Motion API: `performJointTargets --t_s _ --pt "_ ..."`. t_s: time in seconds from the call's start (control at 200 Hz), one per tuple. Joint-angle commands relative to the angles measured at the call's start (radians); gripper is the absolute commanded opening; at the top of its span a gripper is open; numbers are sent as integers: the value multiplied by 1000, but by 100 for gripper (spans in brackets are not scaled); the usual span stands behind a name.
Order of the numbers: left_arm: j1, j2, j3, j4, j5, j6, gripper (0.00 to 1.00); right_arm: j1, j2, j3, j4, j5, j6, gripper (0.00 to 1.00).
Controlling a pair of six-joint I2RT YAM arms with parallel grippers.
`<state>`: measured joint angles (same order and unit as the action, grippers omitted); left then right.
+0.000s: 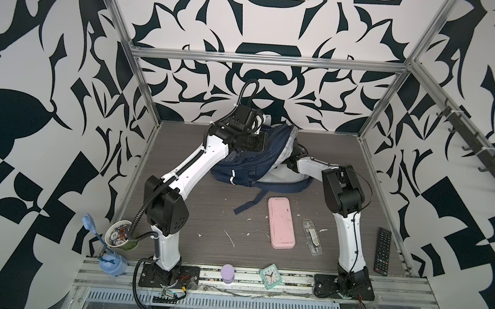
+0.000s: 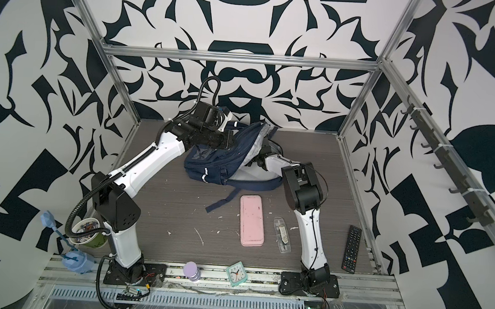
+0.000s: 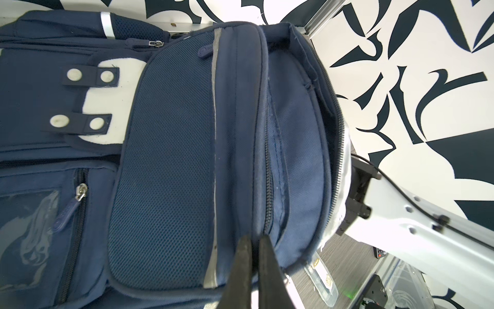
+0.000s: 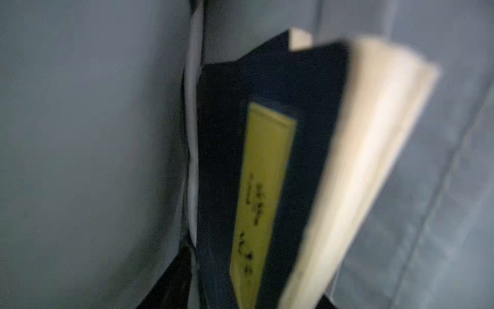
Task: Pack books, pencil case, and school supplies into a backpack
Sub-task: Place the book in the student bag.
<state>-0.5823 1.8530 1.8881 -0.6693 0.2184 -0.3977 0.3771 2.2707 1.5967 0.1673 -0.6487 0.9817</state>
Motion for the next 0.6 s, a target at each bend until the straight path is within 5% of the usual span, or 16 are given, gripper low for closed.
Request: performJointTargets --t_s 0.0,0.595 --pt "6 -57 -13 73 33 -20 0 -17 -81 27 -73 9 -79 61" --pt "7 -52 -55 105 52 -44 0 -51 -139 -12 -238 46 -179 65"
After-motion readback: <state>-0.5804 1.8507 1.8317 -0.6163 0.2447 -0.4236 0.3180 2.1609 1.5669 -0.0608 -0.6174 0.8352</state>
